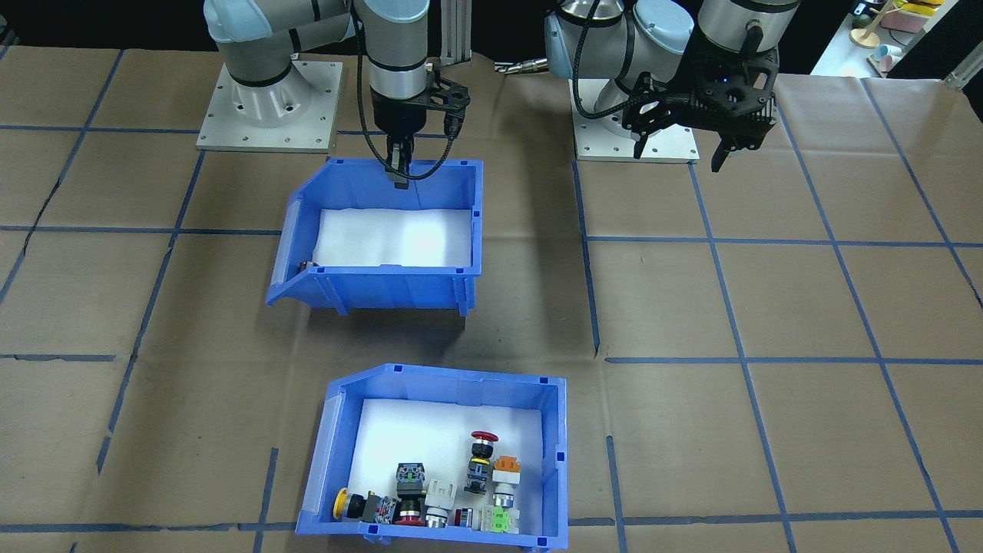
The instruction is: Place button box in front
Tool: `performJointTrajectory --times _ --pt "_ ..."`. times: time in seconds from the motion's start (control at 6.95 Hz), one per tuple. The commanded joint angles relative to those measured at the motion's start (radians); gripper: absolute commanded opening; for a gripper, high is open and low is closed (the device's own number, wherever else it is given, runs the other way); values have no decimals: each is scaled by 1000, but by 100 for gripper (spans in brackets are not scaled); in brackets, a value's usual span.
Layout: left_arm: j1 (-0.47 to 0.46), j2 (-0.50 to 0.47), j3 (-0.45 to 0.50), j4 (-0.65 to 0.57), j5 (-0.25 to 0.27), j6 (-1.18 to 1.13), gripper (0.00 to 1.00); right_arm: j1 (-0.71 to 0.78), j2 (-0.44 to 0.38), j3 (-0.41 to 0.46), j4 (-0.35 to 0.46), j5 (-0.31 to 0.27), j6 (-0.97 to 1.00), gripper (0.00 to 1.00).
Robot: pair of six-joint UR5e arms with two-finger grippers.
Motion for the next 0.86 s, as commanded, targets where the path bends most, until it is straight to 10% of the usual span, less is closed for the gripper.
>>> performJointTrajectory --times 0.0,0.72 --pt "0 1 1 0 0 0 99 49 65 -3 -56 -19 59 10" --pt "0 1 2 22 3 -14 99 68 70 -2 -56 -37 22 11"
